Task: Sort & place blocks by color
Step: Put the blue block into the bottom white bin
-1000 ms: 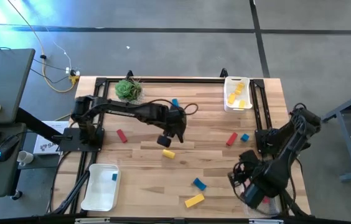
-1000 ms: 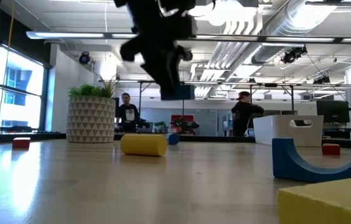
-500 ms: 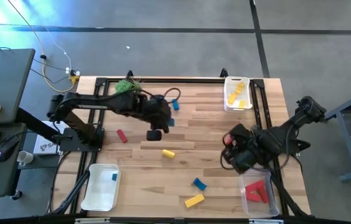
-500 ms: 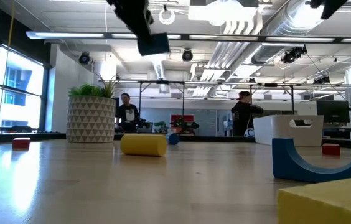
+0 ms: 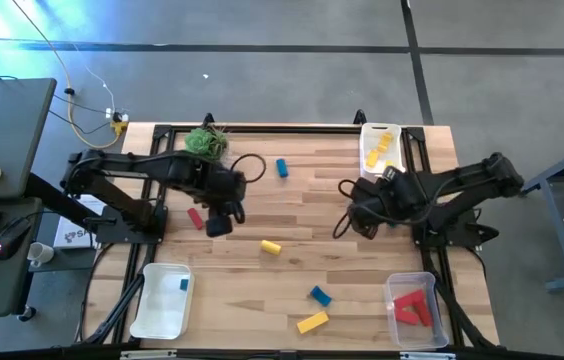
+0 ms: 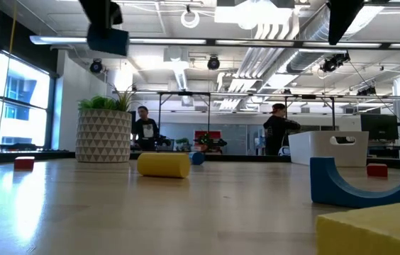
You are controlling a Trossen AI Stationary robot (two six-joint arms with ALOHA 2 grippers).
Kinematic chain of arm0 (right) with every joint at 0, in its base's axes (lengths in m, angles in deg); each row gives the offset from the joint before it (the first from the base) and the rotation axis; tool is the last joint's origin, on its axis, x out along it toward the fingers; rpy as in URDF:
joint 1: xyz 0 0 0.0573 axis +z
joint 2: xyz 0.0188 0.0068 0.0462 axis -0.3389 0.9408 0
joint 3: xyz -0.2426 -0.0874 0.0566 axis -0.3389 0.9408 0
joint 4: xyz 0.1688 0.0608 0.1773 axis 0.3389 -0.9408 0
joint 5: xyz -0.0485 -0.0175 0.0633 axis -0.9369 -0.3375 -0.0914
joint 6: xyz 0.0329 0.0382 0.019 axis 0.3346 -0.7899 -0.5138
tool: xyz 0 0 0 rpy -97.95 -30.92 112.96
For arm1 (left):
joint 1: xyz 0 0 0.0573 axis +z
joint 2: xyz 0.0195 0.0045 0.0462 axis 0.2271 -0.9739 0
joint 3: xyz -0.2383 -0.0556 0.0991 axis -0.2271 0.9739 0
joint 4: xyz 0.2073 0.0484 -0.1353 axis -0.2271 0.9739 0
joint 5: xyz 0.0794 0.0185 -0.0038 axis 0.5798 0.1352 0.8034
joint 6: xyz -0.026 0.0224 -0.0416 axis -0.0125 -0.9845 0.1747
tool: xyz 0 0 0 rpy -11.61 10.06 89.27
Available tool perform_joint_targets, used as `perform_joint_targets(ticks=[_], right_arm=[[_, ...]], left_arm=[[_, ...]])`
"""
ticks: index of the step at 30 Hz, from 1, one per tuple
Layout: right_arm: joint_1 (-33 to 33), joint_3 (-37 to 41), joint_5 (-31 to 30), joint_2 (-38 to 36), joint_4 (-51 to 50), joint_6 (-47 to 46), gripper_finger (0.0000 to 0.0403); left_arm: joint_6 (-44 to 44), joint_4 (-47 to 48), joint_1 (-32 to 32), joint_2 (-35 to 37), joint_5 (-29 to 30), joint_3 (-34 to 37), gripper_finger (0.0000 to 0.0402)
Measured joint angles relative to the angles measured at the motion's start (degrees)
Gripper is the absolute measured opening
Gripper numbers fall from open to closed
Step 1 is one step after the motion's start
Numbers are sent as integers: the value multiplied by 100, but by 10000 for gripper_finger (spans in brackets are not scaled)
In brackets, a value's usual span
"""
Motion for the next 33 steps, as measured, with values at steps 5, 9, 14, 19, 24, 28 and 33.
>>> perform_joint_targets(ticks=[5, 9, 14, 19, 24, 28, 33], right_arm=[[-425, -1, 177, 2, 2, 1375, 213], [-783, -1, 517, 7, 49, 2383, 213], [-1051, 1, 766, 7, 62, 3346, 213], [-1177, 1, 806, 11, 187, 4065, 213], [-1288, 210, 1082, 9, 491, 4660, 213], [-1307, 748, 1211, 11, 760, 5047, 213], [-1302, 1445, 1289, 11, 895, 5426, 213]], left_arm=[[689, 758, -421, 77, -10, 30, 101], [1302, 770, -732, 306, -261, 410, 105], [2311, 602, -1235, 631, -424, 953, 107], [3366, 415, -1683, 910, -523, 1282, 105], [4420, 265, -2158, 998, -738, 1440, 108], [5150, 214, -2629, 1038, -812, 1499, 106], [5985, 214, -3187, 1029, -898, 1504, 109]])
